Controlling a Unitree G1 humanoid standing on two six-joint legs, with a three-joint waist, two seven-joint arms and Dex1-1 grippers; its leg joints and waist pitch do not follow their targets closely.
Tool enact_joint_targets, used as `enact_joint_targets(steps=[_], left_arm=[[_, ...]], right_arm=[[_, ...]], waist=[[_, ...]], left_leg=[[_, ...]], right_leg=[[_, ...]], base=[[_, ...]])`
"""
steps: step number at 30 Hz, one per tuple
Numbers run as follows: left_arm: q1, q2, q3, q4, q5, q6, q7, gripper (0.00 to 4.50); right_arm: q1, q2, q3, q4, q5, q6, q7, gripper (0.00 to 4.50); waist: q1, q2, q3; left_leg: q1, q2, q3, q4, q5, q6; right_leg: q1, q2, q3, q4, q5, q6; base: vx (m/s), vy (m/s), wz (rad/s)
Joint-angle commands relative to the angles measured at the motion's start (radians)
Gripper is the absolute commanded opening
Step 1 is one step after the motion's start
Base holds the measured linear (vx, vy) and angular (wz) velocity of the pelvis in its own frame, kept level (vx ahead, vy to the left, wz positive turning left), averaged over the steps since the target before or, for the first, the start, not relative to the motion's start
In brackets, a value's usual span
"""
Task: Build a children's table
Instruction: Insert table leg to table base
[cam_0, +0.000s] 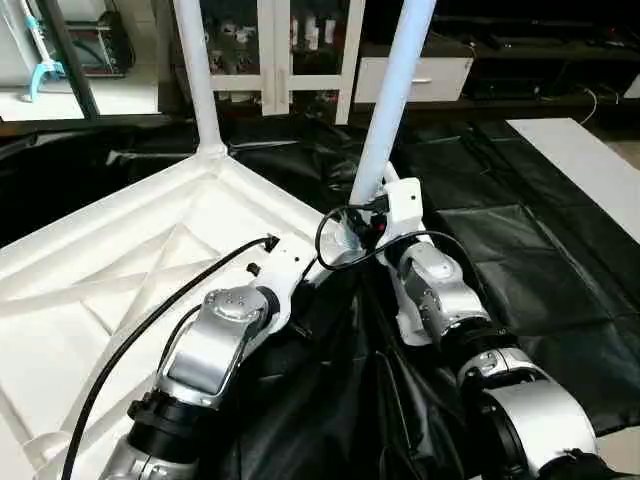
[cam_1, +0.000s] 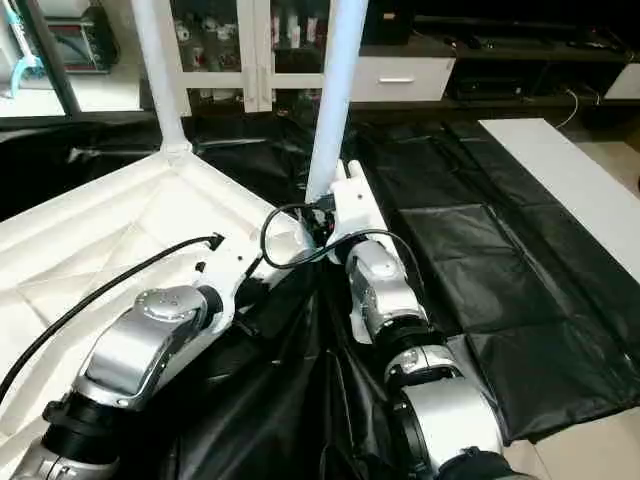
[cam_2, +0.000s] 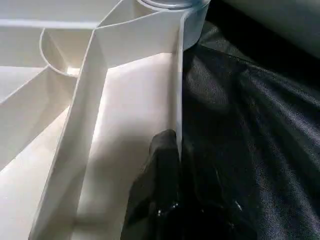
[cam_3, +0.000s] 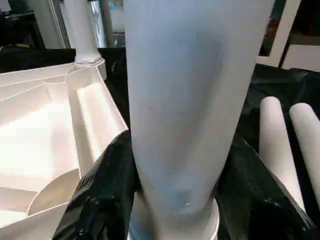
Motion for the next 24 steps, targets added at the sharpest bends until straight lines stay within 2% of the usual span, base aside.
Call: enact_joint_targets(steps=[1, 4, 8, 9, 10, 12, 13, 15, 16, 19, 21, 24], left_arm=[[-0.026, 0.004, 0.03, -0.072, 0.005, 0.009, 0.032, 0.0], [-0.021, 0.015, 0.024, -0.075, 0.008, 0.008, 0.022, 0.0], [-0.016, 0.027, 0.017, -0.073, 0.007, 0.002, 0.016, 0.0], [-0.015, 0.031, 0.013, -0.074, 0.004, 0.002, 0.014, 0.0], [-0.015, 0.033, 0.012, -0.073, 0.002, 0.0, 0.013, 0.0], [-0.014, 0.036, 0.008, -0.075, -0.001, -0.001, 0.012, 0.0], [-0.014, 0.038, 0.005, -0.079, -0.004, 0.002, 0.01, 0.0], [-0.013, 0.04, 0.003, -0.083, -0.007, 0.005, 0.01, 0.0], [-0.012, 0.041, 0.003, -0.085, -0.008, 0.005, 0.009, 0.0], [-0.01, 0.045, 0.004, -0.086, -0.011, 0.004, 0.008, 0.0], [-0.008, 0.051, 0.004, -0.086, -0.017, 0.001, 0.007, 0.0], [-0.006, 0.06, 0.001, -0.087, -0.021, -0.001, 0.002, 0.0]], right_arm=[[0.068, 0.018, 0.026, 0.148, -0.038, 0.083, 0.024, 1.87], [0.063, 0.009, 0.03, 0.139, -0.031, 0.067, 0.081, 1.87], [0.06, -0.007, 0.013, 0.113, -0.011, 0.042, 0.163, 1.87], [0.06, -0.017, 0.009, 0.097, -0.005, 0.033, 0.201, 2.22], [0.059, -0.025, 0.01, 0.087, -0.005, 0.026, 0.216, 2.57], [0.059, -0.034, 0.011, 0.072, -0.002, 0.018, 0.242, 2.6], [0.057, -0.041, 0.011, 0.059, 0.002, 0.011, 0.263, 2.69], [0.055, -0.051, 0.012, 0.039, 0.003, -0.003, 0.289, 2.82], [0.055, -0.058, 0.012, 0.025, 0.004, -0.012, 0.306, 3.06], [0.058, -0.066, 0.001, -0.004, 0.019, -0.011, 0.344, 3.19], [0.062, -0.079, -0.013, -0.038, 0.037, -0.005, 0.391, 3.4], [0.068, -0.105, -0.017, -0.07, 0.051, 0.01, 0.453, 3.4]], waist=[[0.002, 0.017, -0.028], [-0.003, 0.018, -0.03], [-0.005, 0.016, -0.033], [-0.005, 0.019, -0.034], [-0.004, 0.018, -0.035], [-0.003, 0.017, -0.035], [-0.003, 0.018, -0.038], [-0.002, 0.014, -0.043], [-0.002, 0.016, -0.044], [0.0, 0.017, -0.05], [0.001, 0.018, -0.05], [0.0, 0.018, -0.051]], left_leg=[[0.006, 0.083, -0.041, -0.072, -0.107, 0.072], [0.005, 0.082, -0.04, -0.07, -0.096, 0.075], [0.002, 0.08, -0.038, -0.063, -0.063, 0.108], [0.001, 0.08, -0.039, -0.062, -0.056, 0.114], [0.002, 0.08, -0.038, -0.061, -0.05, 0.12], [-0.001, 0.079, -0.037, -0.057, -0.015, 0.148], [-0.002, 0.079, -0.038, -0.054, 0.003, 0.159], [-0.004, 0.079, -0.04, -0.05, 0.047, 0.177], [-0.004, 0.078, -0.039, -0.046, 0.078, 0.198], [-0.005, 0.08, -0.041, -0.038, 0.147, 0.241], [-0.006, 0.081, -0.042, -0.036, 0.169, 0.262], [-0.005, 0.083, -0.043, -0.033, 0.184, 0.27]], right_leg=[[0.032, -0.104, 0.071, -0.085, 0.094, -0.262], [0.034, -0.105, 0.071, -0.082, 0.128, -0.27], [0.039, -0.107, 0.071, -0.078, 0.189, -0.287], [0.04, -0.106, 0.071, -0.075, 0.199, -0.291], [0.04, -0.107, 0.071, -0.075, 0.21, -0.294], [0.042, -0.106, 0.07, -0.071, 0.251, -0.307], [0.044, -0.109, 0.07, -0.069, 0.265, -0.313], [0.048, -0.107, 0.068, -0.06, 0.321, -0.318], [0.047, -0.106, 0.067, -0.056, 0.361, -0.323], [0.046, -0.106, 0.064, -0.045, 0.448, -0.33], [0.045, -0.106, 0.063, -0.04, 0.48, -0.335], [0.046, -0.105, 0.06, -0.037, 0.484, -0.336]], base=[[0.0, 0.0, 0.0], [0.0, 0.0, 0.0], [0.0, 0.0, 0.0], [0.0, 0.0, 0.0], [0.0, 0.0, 0.0], [0.0, 0.0, 0.0], [0.0, 0.0, 0.0], [0.0, 0.0, 0.0], [0.0, 0.0, 0.0], [0.0, 0.0, 0.0], [0.0, 0.0, 0.0], [0.0, 0.0, 0.0]])
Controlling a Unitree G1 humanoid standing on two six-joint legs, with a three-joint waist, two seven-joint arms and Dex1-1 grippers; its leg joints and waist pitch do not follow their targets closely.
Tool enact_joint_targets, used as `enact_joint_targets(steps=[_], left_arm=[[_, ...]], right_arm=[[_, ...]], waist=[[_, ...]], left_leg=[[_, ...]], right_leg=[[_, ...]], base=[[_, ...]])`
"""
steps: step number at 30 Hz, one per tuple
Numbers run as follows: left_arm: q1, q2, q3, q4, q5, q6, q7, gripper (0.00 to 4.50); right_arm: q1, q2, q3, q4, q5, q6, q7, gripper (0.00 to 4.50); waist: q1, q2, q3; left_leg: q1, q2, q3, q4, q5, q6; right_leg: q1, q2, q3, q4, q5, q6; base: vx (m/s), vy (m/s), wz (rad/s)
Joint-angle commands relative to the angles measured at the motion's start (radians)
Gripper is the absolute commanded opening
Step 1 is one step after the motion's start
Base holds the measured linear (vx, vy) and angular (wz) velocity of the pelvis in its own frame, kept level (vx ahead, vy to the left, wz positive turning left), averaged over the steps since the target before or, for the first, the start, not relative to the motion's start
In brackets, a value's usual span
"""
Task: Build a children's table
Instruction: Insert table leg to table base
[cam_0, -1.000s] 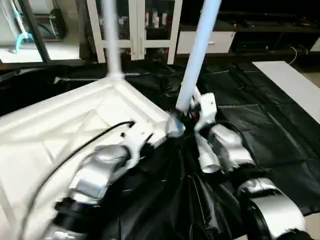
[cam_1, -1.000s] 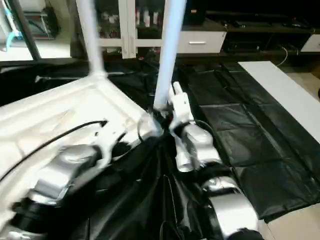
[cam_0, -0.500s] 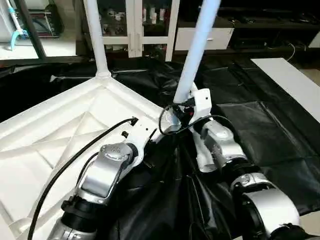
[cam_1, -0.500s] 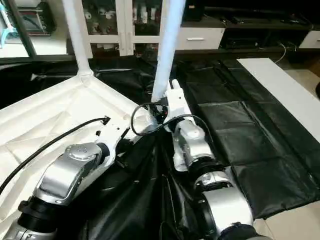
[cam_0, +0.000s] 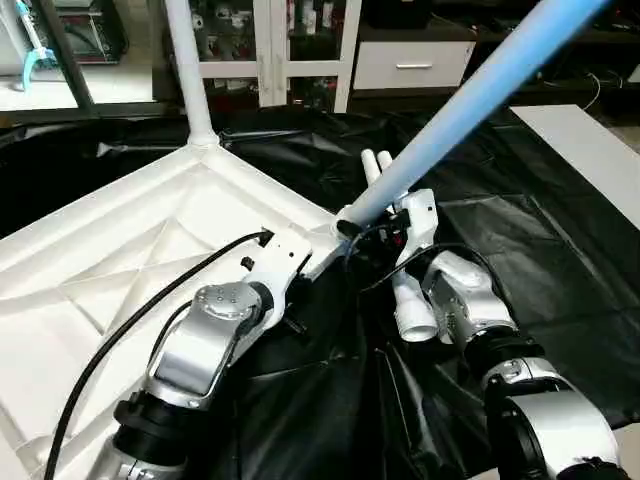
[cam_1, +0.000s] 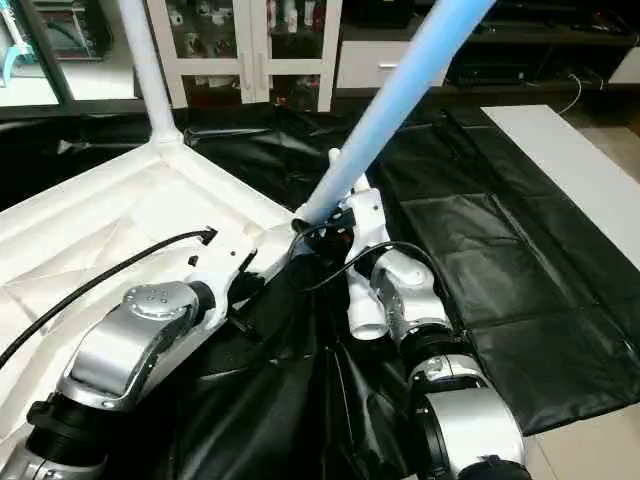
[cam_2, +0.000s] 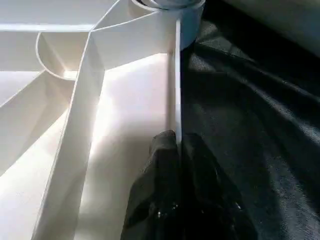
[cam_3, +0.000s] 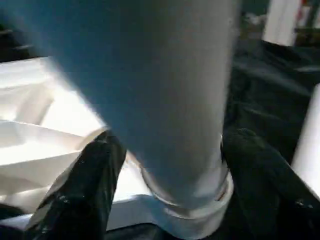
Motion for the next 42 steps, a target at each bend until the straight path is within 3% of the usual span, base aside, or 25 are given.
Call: enact_joint_targets(steps=[1, 7, 16, 24, 28, 34, 37, 39, 40, 41, 42], left_arm=[[-0.01, 0.013, 0.006, -0.023, 0.005, -0.013, 0.006, 0.0], [-0.005, 0.027, -0.003, -0.027, 0.0, -0.013, -0.005, 0.0], [-0.001, 0.044, -0.011, -0.038, -0.012, -0.01, -0.012, 0.0], [0.0, 0.052, -0.019, -0.039, -0.017, -0.011, -0.015, 0.0], [-0.002, 0.058, -0.025, -0.038, -0.02, -0.012, -0.017, 0.0], [-0.003, 0.068, -0.035, -0.04, -0.022, -0.015, -0.022, 0.0], [0.004, 0.078, -0.039, -0.041, -0.02, -0.021, -0.026, 0.0], [0.005, 0.078, -0.039, -0.04, -0.02, -0.021, -0.026, 0.0], [0.006, 0.078, -0.041, -0.039, -0.021, -0.022, -0.025, 0.0], [0.006, 0.075, -0.042, -0.035, -0.021, -0.025, -0.022, 0.0], [0.006, 0.075, -0.043, -0.032, -0.022, -0.027, -0.021, 0.0]], right_arm=[[0.02, -0.014, 0.013, -0.029, 0.009, 0.037, 0.085, 3.4], [0.033, -0.037, -0.019, -0.081, 0.075, 0.035, 0.203, 3.4], [0.022, -0.06, -0.037, -0.081, 0.083, 0.02, 0.252, 3.4], [0.024, -0.069, -0.052, -0.073, 0.088, 0.01, 0.265, 2.7], [0.033, -0.077, -0.048, -0.071, 0.072, -0.011, 0.257, 2.4], [0.054, -0.102, -0.056, -0.095, 0.056, -0.01, 0.221, 2.4], [0.061, -0.137, -0.074, -0.097, 0.041, -0.024, 0.156, 2.4], [0.058, -0.15, -0.08, -0.092, 0.035, -0.025, 0.132, 2.4], [0.055, -0.161, -0.088, -0.086, 0.029, -0.027, 0.102, 2.4], [0.048, -0.173, -0.101, -0.077, 0.026, -0.022, 0.062, 2.4], [0.045, -0.177, -0.107, -0.073, 0.025, -0.021, 0.045, 2.4]], waist=[[0.012, 0.01, -0.065], [0.021, 0.011, -0.065], [0.035, 0.012, -0.07], [0.036, 0.014, -0.069], [0.038, 0.015, -0.068], [0.047, 0.016, -0.067], [0.056, 0.02, -0.073], [0.056, 0.016, -0.074], [0.056, 0.023, -0.074], [0.057, 0.02, -0.075], [0.058, 0.027, -0.075]], left_leg=[[0.019, 0.082, -0.042, -0.04, 0.2, 0.264], [0.018, 0.081, -0.041, -0.035, 0.211, 0.269], [0.021, 0.079, -0.042, -0.029, 0.265, 0.267], [0.019, 0.079, -0.041, -0.026, 0.237, 0.259], [0.018, 0.078, -0.041, -0.026, 0.206, 0.246], [0.019, 0.079, -0.041, -0.025, 0.176, 0.223], [0.021, 0.077, -0.041, -0.021, 0.198, 0.215], [0.02, 0.074, -0.04, -0.02, 0.21, 0.212], [0.019, 0.073, -0.041, -0.019, 0.211, 0.208], [0.018, 0.073, -0.041, -0.019, 0.208, 0.204], [0.018, 0.071, -0.041, -0.018, 0.209, 0.201]], right_leg=[[0.062, -0.105, 0.061, -0.038, 0.491, -0.337], [0.063, -0.106, 0.061, -0.034, 0.507, -0.339], [0.063, -0.104, 0.058, -0.026, 0.544, -0.34], [0.063, -0.105, 0.057, -0.026, 0.52, -0.34], [0.062, -0.104, 0.058, -0.028, 0.483, -0.338], [0.06, -0.104, 0.059, -0.03, 0.423, -0.335], [0.061, -0.102, 0.059, -0.027, 0.442, -0.332], [0.062, -0.1, 0.058, -0.024, 0.46, -0.332], [0.061, -0.099, 0.059, -0.025, 0.469, -0.33], [0.063, -0.1, 0.059, -0.024, 0.477, -0.331], [0.063, -0.099, 0.059, -0.024, 0.48, -0.332]], base=[[0.0, 0.0, 0.0], [0.0, 0.0, 0.0], [0.0, 0.0, 0.0], [0.0, 0.0, 0.0], [0.0, 0.0, 0.0], [0.0, 0.0, 0.0], [0.0, 0.0, 0.0], [0.0, 0.0, 0.0], [0.0, 0.0, 0.0], [0.0, 0.0, 0.0], [0.0, 0.0, 0.0]])
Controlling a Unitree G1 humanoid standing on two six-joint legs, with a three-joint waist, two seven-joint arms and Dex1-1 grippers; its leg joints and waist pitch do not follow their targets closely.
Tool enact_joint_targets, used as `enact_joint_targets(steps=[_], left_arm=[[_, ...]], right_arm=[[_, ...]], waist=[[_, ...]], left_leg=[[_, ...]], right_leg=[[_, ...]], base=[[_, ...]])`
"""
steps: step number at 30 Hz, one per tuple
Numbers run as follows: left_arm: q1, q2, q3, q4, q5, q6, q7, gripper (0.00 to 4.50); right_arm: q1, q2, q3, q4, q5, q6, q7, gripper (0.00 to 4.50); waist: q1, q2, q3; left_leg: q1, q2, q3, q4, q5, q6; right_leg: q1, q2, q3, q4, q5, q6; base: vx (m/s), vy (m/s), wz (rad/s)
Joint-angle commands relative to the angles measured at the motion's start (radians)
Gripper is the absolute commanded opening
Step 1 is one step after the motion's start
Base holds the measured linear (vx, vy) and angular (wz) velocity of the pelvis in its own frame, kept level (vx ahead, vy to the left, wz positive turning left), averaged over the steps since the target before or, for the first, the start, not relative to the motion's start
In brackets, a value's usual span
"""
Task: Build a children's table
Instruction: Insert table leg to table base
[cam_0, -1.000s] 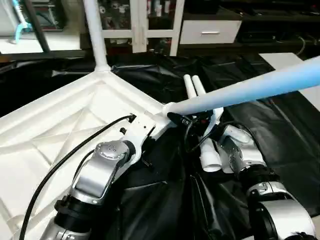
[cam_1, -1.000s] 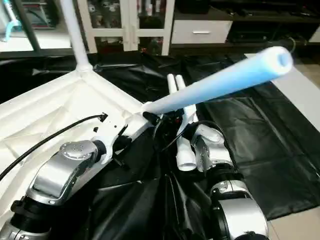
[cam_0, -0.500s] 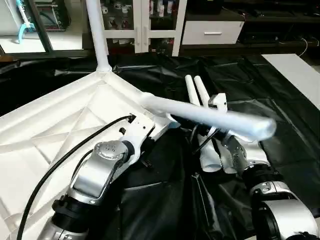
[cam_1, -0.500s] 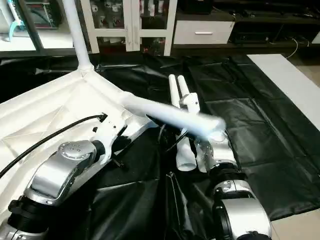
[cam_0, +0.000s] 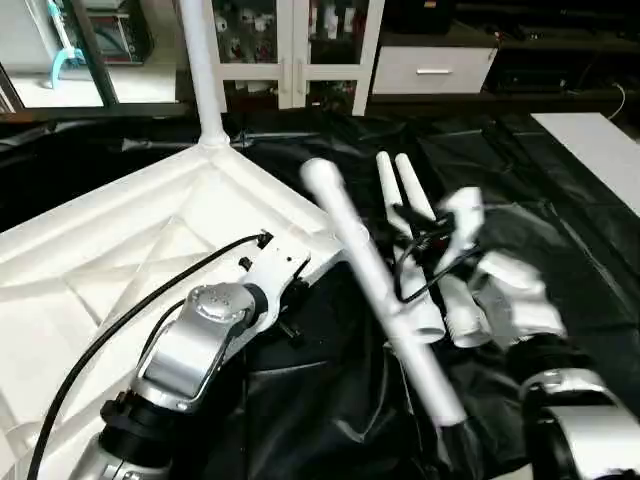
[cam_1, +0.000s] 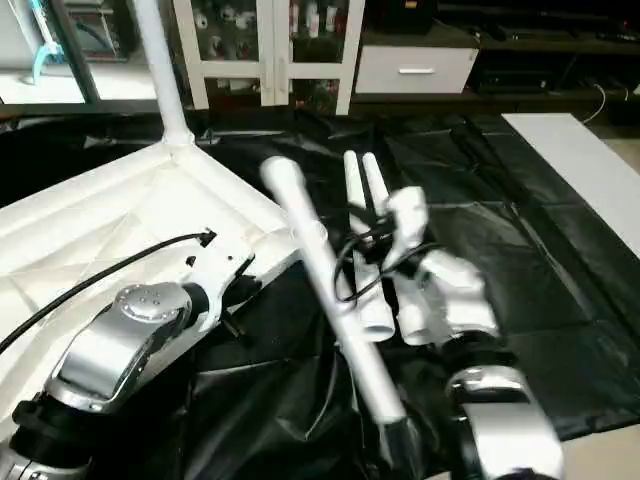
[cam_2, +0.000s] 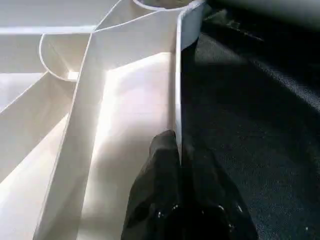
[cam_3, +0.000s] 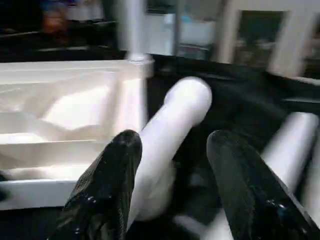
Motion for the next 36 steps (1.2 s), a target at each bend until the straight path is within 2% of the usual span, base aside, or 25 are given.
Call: enact_joint_targets(steps=[1, 2, 3, 4, 7, 8, 10, 11, 15, 16, 20, 22, 23, 25, 27, 28, 29, 30, 31, 33, 35, 36], left_arm=[[-0.004, 0.0, -0.004, -0.003, 0.006, -0.015, 0.017, 0.0], [-0.011, -0.007, -0.004, 0.01, 0.008, -0.023, 0.024, 0.0], [-0.015, -0.01, -0.003, 0.016, 0.008, -0.028, 0.027, 0.0], [-0.022, -0.01, -0.004, 0.031, 0.012, -0.044, 0.031, 0.0], [-0.038, -0.004, 0.001, 0.055, 0.02, -0.071, 0.035, 0.0], [-0.044, -0.003, 0.004, 0.062, 0.021, -0.078, 0.036, 0.28], [-0.054, -0.001, 0.024, 0.071, 0.008, -0.091, 0.028, 0.28], [-0.059, 0.001, 0.037, 0.071, 0.003, -0.102, 0.029, 0.58], [-0.081, 0.008, 0.076, 0.089, -0.005, -0.145, 0.041, 0.84], [-0.086, 0.01, 0.085, 0.092, -0.01, -0.152, 0.039, 0.84], [-0.099, 0.025, 0.109, 0.087, -0.037, -0.184, 0.007, 1.18], [-0.101, 0.033, 0.114, 0.08, -0.055, -0.21, -0.024, 1.24], [-0.099, 0.046, 0.112, 0.069, -0.063, -0.263, -0.052, 1.52], [-0.079, 0.078, 0.104, 0.031, -0.094, -0.343, -0.137, 1.57], [-0.054, 0.109, 0.101, -0.017, -0.132, -0.353, -0.216, 1.57], [-0.048, 0.119, 0.099, -0.029, -0.142, -0.352, -0.236, 1.57], [-0.037, 0.134, 0.096, -0.05, -0.156, -0.343, -0.263, 1.57], [-0.025, 0.152, 0.094, -0.072, -0.171, -0.335, -0.29, 1.57], [-0.013, 0.166, 0.095, -0.094, -0.187, -0.323, -0.31, 1.57], [0.003, 0.182, 0.096, -0.124, -0.211, -0.307, -0.333, 1.57], [0.01, 0.189, 0.095, -0.135, -0.221, -0.305, -0.343, 1.57], [0.021, 0.198, 0.094, -0.154, -0.235, -0.289, -0.352, 1.57]], right_arm=[[-0.024, -0.021, -0.046, 0.005, 0.003, 0.015, -0.079, 2.4], [-0.028, -0.027, -0.059, -0.009, 0.013, 0.039, -0.1, 2.4], [-0.028, -0.029, -0.062, -0.018, 0.017, 0.05, -0.107, 2.4], [-0.027, -0.034, -0.065, -0.041, 0.022, 0.066, -0.108, 2.4], [-0.025, -0.04, -0.06, -0.068, 0.029, 0.094, -0.112, 2.4], [-0.026, -0.041, -0.059, -0.074, 0.029, 0.1, -0.113, 2.29], [-0.027, -0.046, -0.055, -0.085, 0.018, 0.13, -0.131, 2.29], [-0.031, -0.048, -0.051, -0.093, 0.006, 0.151, -0.156, 2.24], [-0.053, -0.046, -0.034, -0.148, -0.041, 0.241, -0.265, 2.24], [-0.057, -0.047, -0.023, -0.168, -0.061, 0.268, -0.291, 2.24], [-0.086, -0.059, 0.051, -0.199, -0.145, 0.414, -0.332, 2.24], [-0.098, -0.054, 0.063, -0.206, -0.142, 0.468, -0.325, 2.24], [-0.109, -0.045, 0.07, -0.216, -0.122, 0.507, -0.299, 2.24], [-0.135, -0.03, 0.084, -0.236, -0.106, 0.577, -0.288, 2.24], [-0.161, -0.026, 0.108, -0.249, -0.107, 0.654, -0.271, 2.24], [-0.17, -0.026, 0.115, -0.251, -0.108, 0.674, -0.266, 2.52], [-0.183, -0.027, 0.121, -0.247, -0.116, 0.699, -0.276, 2.59], [-0.196, -0.031, 0.143, -0.247, -0.141, 0.734, -0.277, 2.59], [-0.207, -0.036, 0.167, -0.25, -0.164, 0.765, -0.274, 2.72], [-0.22, -0.038, 0.185, -0.263, -0.189, 0.826, -0.288, 2.85], [-0.225, -0.04, 0.193, -0.27, -0.197, 0.853, -0.297, 3.02], [-0.237, -0.04, 0.193, -0.268, -0.201, 0.898, -0.314, 3.06]], waist=[[0.007, 0.025, -0.078], [0.005, 0.017, -0.079], [0.006, 0.016, -0.079], [0.007, 0.021, -0.078], [0.007, 0.022, -0.078], [0.007, 0.027, -0.078], [0.009, 0.027, -0.078], [0.009, 0.027, -0.078], [0.01, 0.03, -0.076], [0.008, 0.027, -0.077], [0.007, 0.031, -0.076], [0.009, 0.032, -0.076], [0.01, 0.032, -0.077], [0.015, 0.036, -0.079], [0.019, 0.036, -0.08], [0.022, 0.036, -0.078], [0.023, 0.037, -0.078], [0.027, 0.033, -0.077], [0.029, 0.036, -0.074], [0.032, 0.03, -0.072], [0.035, 0.035, -0.072], [0.036, 0.029, -0.072]], left_leg=[[0.022, 0.068, -0.039, -0.043, 0.21, 0.193], [0.022, 0.068, -0.039, -0.044, 0.207, 0.191], [0.021, 0.066, -0.038, -0.044, 0.203, 0.193], [0.019, 0.063, -0.037, -0.042, 0.185, 0.197], [0.018, 0.066, -0.039, -0.043, 0.166, 0.195], [0.02, 0.065, -0.039, -0.042, 0.16, 0.194], [0.018, 0.065, -0.041, -0.042, 0.163, 0.191], [0.018, 0.065, -0.041, -0.042, 0.165, 0.189], [0.018, 0.063, -0.04, -0.042, 0.169, 0.181], [0.018, 0.062, -0.04, -0.041, 0.172, 0.177], [0.02, 0.059, -0.039, -0.04, 0.182, 0.171], [0.018, 0.059, -0.039, -0.04, 0.188, 0.171], [0.018, 0.059, -0.039, -0.04, 0.187, 0.173], [0.021, 0.062, -0.039, -0.04, 0.192, 0.17], [0.021, 0.064, -0.042, -0.041, 0.213, 0.165], [0.025, 0.065, -0.037, -0.04, 0.212, 0.158], [0.026, 0.065, -0.037, -0.04, 0.212, 0.154], [0.026, 0.063, -0.036, -0.042, 0.216, 0.144], [0.027, 0.064, -0.034, -0.043, 0.201, 0.131], [0.031, 0.063, -0.031, -0.046, 0.188, 0.111], [0.031, 0.064, -0.031, -0.046, 0.194, 0.096], [0.03, 0.062, -0.031, -0.048, 0.197, 0.087]], right_leg=[[0.063, -0.099, 0.058, -0.043, 0.484, -0.326], [0.066, -0.097, 0.059, -0.043, 0.491, -0.327], [0.067, -0.097, 0.059, -0.044, 0.489, -0.328], [0.068, -0.096, 0.059, -0.046, 0.486, -0.324], [0.068, -0.097, 0.058, -0.046, 0.47, -0.318], [0.066, -0.096, 0.057, -0.048, 0.456, -0.318], [0.067, -0.096, 0.057, -0.046, 0.448, -0.319], [0.067, -0.096, 0.057, -0.047, 0.444, -0.318], [0.065, -0.094, 0.057, -0.049, 0.422, -0.317], [0.066, -0.094, 0.057, -0.047, 0.417, -0.315], [0.065, -0.092, 0.058, -0.048, 0.403, -0.309], [0.066, -0.094, 0.059, -0.046, 0.417, -0.306], [0.066, -0.095, 0.059, -0.046, 0.419, -0.305], [0.063, -0.093, 0.059, -0.042, 0.439, -0.306], [0.064, -0.094, 0.058, -0.037, 0.45, -0.309], [0.058, -0.093, 0.059, -0.038, 0.451, -0.305], [0.059, -0.092, 0.059, -0.037, 0.451, -0.305], [0.058, -0.091, 0.059, -0.036, 0.439, -0.306], [0.055, -0.091, 0.06, -0.038, 0.414, -0.3], [0.055, -0.088, 0.061, -0.041, 0.391, -0.292], [0.054, -0.09, 0.062, -0.04, 0.393, -0.285], [0.056, -0.088, 0.063, -0.039, 0.389, -0.282]], base=[[0.0, 0.0, 0.0], [0.0, 0.0, 0.0], [0.0, 0.0, 0.0], [0.0, 0.0, 0.0], [0.0, 0.0, 0.0], [0.0, 0.0, 0.0], [0.0, 0.0, 0.0], [0.0, 0.0, 0.0], [0.0, 0.0, 0.0], [0.0, 0.0, 0.0], [0.0, 0.0, 0.0], [0.0, 0.0, 0.0], [0.0, 0.0, 0.0], [0.0, 0.0, 0.0], [0.0, 0.0, 0.0], [0.0, 0.0, 0.0], [0.0, 0.0, 0.0], [0.0, 0.0, 0.0], [0.0, 0.0, 0.0], [0.0, 0.0, 0.0], [0.0, 0.0, 0.0], [0.0, 0.0, 0.0]])
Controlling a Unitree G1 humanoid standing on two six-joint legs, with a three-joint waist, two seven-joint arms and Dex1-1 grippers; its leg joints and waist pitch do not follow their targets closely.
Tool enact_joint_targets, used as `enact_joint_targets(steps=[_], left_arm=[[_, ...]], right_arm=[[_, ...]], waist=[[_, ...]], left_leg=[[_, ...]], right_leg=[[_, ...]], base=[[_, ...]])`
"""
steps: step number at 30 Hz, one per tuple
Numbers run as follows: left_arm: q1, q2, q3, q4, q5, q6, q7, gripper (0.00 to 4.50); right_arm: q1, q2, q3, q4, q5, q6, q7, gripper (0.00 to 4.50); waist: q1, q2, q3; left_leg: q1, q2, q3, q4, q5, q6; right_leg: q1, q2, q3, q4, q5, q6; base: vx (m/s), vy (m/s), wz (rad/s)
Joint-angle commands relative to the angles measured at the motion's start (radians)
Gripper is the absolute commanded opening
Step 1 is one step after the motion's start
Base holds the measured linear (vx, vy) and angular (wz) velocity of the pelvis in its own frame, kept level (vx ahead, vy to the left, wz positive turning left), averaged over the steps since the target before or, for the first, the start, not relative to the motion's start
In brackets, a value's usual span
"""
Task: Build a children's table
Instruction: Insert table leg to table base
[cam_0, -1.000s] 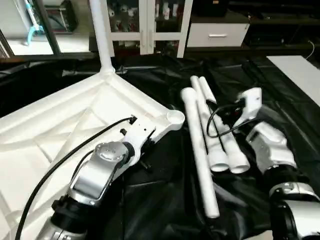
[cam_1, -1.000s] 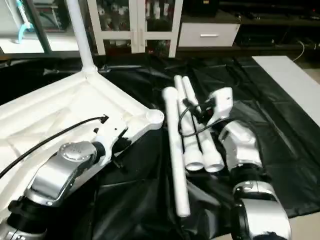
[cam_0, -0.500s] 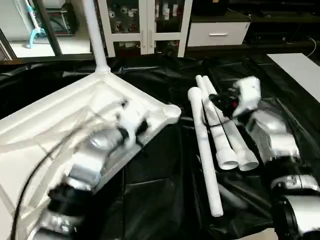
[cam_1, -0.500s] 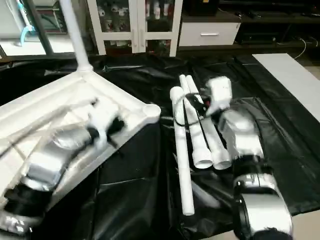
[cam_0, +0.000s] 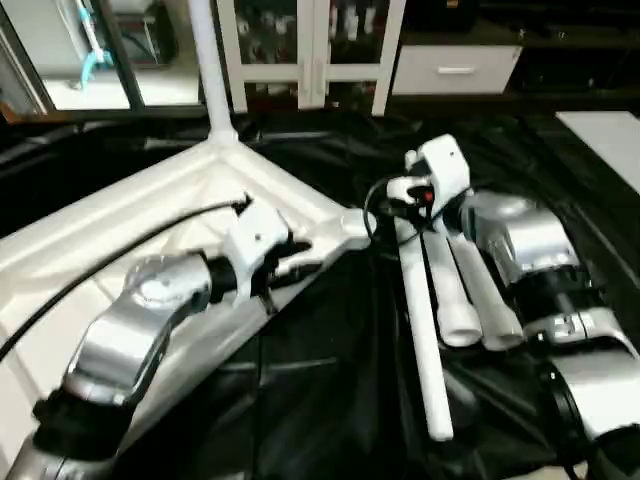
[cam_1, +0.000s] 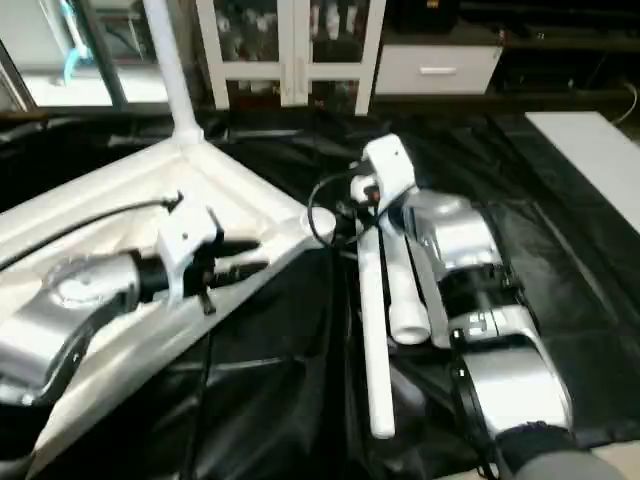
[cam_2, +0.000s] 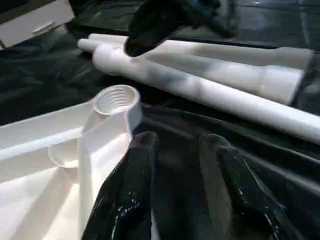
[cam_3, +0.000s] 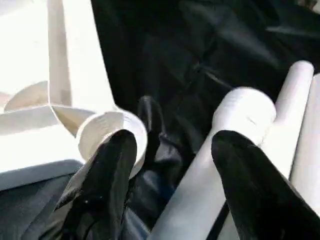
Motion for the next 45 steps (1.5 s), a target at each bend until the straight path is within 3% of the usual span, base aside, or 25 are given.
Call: enact_joint_targets(steps=[1, 8, 9, 12, 13, 15, 18, 27, 38, 45], left_arm=[[0.026, 0.031, -0.02, -0.071, -0.038, 0.042, -0.039, 1.57], [0.047, 0.078, -0.028, -0.114, -0.072, 0.094, -0.089, 1.57], [0.046, 0.084, -0.029, -0.117, -0.076, 0.098, -0.096, 1.57], [0.043, 0.1, -0.035, -0.123, -0.082, 0.107, -0.103, 1.57], [0.041, 0.103, -0.037, -0.124, -0.082, 0.109, -0.104, 1.57], [0.04, 0.104, -0.037, -0.124, -0.083, 0.109, -0.104, 1.57], [0.032, 0.113, -0.054, -0.119, -0.077, 0.108, -0.111, 1.57], [0.038, 0.113, -0.083, -0.13, -0.084, 0.105, -0.114, 1.57], [0.036, 0.102, -0.109, -0.123, -0.074, 0.091, -0.102, 1.57], [0.03, 0.103, -0.108, -0.117, -0.074, 0.088, -0.09, 1.57]], right_arm=[[-0.039, -0.015, 0.003, -0.003, -0.01, 0.148, -0.044, 3.06], [-0.049, -0.016, 0.027, 0.013, 0.0, 0.312, -0.003, 3.06], [-0.047, -0.012, 0.024, 0.021, -0.003, 0.323, -0.008, 3.06], [-0.043, 0.003, -0.001, 0.032, 0.022, 0.355, -0.021, 3.06], [-0.041, 0.009, -0.016, 0.033, 0.033, 0.366, -0.029, 3.06], [-0.04, 0.011, -0.022, 0.033, 0.037, 0.369, -0.032, 3.06], [-0.034, 0.027, -0.052, 0.051, 0.072, 0.393, -0.003, 3.06], [-0.033, 0.046, -0.052, 0.097, 0.099, 0.398, 0.036, 3.06], [-0.001, 0.035, 0.032, 0.227, 0.013, 0.345, 0.03, 3.06], [-0.012, 0.03, 0.005, 0.261, 0.021, 0.308, -0.001, 2.38]], waist=[[-0.005, 0.001, -0.077], [-0.007, 0.0, -0.076], [-0.005, 0.01, -0.075], [-0.007, 0.005, -0.073], [-0.006, 0.013, -0.073], [-0.007, 0.01, -0.073], [-0.005, 0.015, -0.076], [-0.004, 0.012, -0.076], [-0.005, 0.007, -0.073], [-0.005, 0.007, -0.071]], left_leg=[[0.03, 0.063, -0.031, -0.054, 0.194, 0.082], [0.023, 0.057, -0.027, -0.055, 0.158, 0.058], [0.024, 0.057, -0.029, -0.054, 0.151, 0.055], [0.022, 0.057, -0.028, -0.057, 0.118, 0.038], [0.025, 0.058, -0.028, -0.058, 0.103, 0.026], [0.025, 0.058, -0.028, -0.059, 0.092, 0.017], [0.026, 0.058, -0.03, -0.058, 0.097, 0.009], [0.023, 0.057, -0.029, -0.057, 0.107, 0.016], [0.024, 0.058, -0.027, -0.058, 0.085, 0.012], [0.028, 0.059, -0.027, -0.061, 0.054, -0.006]], right_leg=[[0.058, -0.088, 0.062, -0.046, 0.378, -0.284], [0.06, -0.086, 0.065, -0.049, 0.37, -0.269], [0.059, -0.089, 0.065, -0.049, 0.365, -0.269], [0.061, -0.087, 0.066, -0.053, 0.338, -0.27], [0.058, -0.087, 0.065, -0.054, 0.321, -0.269], [0.061, -0.088, 0.067, -0.054, 0.318, -0.271], [0.061, -0.085, 0.066, -0.052, 0.344, -0.269], [0.063, -0.088, 0.064, -0.051, 0.353, -0.274], [0.061, -0.09, 0.066, -0.055, 0.299, -0.275], [0.059, -0.089, 0.067, -0.059, 0.251, -0.271]], base=[[0.0, 0.0, 0.0], [0.0, 0.0, 0.0], [0.0, 0.0, 0.0], [0.0, 0.0, 0.0], [0.0, 0.0, 0.0], [0.0, 0.0, 0.0], [0.0, 0.0, 0.0], [0.0, 0.0, 0.0], [0.0, 0.0, 0.0], [0.0, 0.0, 0.0]])
